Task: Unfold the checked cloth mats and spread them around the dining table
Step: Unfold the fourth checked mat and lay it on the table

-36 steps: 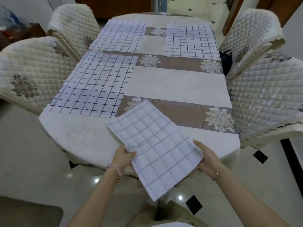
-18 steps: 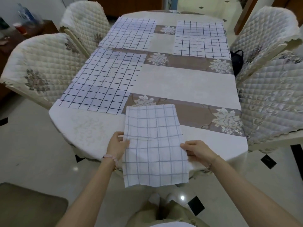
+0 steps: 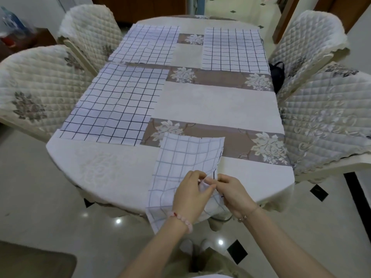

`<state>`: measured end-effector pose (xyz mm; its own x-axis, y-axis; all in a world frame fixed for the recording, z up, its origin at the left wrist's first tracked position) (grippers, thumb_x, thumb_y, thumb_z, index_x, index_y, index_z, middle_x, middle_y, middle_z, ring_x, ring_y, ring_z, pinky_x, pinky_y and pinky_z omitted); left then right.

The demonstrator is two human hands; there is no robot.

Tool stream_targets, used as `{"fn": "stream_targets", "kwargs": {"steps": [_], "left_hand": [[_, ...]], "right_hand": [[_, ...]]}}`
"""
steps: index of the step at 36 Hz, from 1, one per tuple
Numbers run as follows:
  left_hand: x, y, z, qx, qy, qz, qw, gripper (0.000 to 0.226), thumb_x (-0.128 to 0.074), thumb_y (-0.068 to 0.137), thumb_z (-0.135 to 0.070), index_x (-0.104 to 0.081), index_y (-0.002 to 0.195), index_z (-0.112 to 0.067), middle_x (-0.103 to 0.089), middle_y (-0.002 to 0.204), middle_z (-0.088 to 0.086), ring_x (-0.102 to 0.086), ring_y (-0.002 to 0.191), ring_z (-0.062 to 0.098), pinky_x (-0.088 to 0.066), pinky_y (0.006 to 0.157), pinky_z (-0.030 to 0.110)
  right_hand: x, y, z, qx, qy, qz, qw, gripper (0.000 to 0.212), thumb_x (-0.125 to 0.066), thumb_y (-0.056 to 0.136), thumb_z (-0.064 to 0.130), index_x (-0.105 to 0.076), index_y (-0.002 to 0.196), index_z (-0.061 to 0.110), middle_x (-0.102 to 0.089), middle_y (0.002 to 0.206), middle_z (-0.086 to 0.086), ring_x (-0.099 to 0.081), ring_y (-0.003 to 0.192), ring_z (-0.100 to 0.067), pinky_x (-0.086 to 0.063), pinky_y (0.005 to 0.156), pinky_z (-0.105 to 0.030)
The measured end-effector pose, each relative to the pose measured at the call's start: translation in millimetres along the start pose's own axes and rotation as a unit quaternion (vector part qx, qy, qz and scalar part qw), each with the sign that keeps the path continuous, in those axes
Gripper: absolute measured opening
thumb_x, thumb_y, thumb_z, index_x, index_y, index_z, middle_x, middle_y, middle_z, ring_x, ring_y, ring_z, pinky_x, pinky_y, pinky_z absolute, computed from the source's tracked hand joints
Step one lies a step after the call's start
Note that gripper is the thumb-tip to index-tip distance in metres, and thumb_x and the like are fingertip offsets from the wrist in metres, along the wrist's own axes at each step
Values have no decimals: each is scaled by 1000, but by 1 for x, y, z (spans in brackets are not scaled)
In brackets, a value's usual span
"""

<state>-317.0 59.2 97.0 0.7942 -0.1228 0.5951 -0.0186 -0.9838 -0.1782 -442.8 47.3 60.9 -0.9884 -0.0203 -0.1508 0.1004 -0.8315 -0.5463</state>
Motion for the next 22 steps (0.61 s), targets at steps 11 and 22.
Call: {"fn": "stream_targets", "kwargs": {"steps": [11, 22], "left_hand": [[23, 3, -25, -11, -199, -40, 979, 12, -65, 85, -23, -59, 75, -23, -64, 78, -11, -58, 80, -2, -48, 68, 13], [59, 21, -9, 75, -354, -123, 924, 19, -61, 88, -12, -60, 71, -19, -59, 72, -2, -52, 69, 12, -42, 61, 25]], "right_hand": [[-11, -30, 38, 92, 15, 64, 994, 22, -54, 92, 9, -72, 96, -3, -73, 72, 4, -61, 57, 4, -41, 49, -4], [16, -24, 48, 120, 20, -71, 990, 15, -58, 90, 16, -62, 77, 12, -56, 76, -6, -52, 75, -21, -44, 68, -36]]}}
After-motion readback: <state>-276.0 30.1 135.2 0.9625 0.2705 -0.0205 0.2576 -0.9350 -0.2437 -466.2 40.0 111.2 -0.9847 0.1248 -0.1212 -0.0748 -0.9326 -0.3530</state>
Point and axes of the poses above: each hand's wrist, its own y-axis towards the middle knuckle, its own x-axis out of the back of the hand, z = x × y, the point moved 2 cm from there along y, towards the middle knuckle
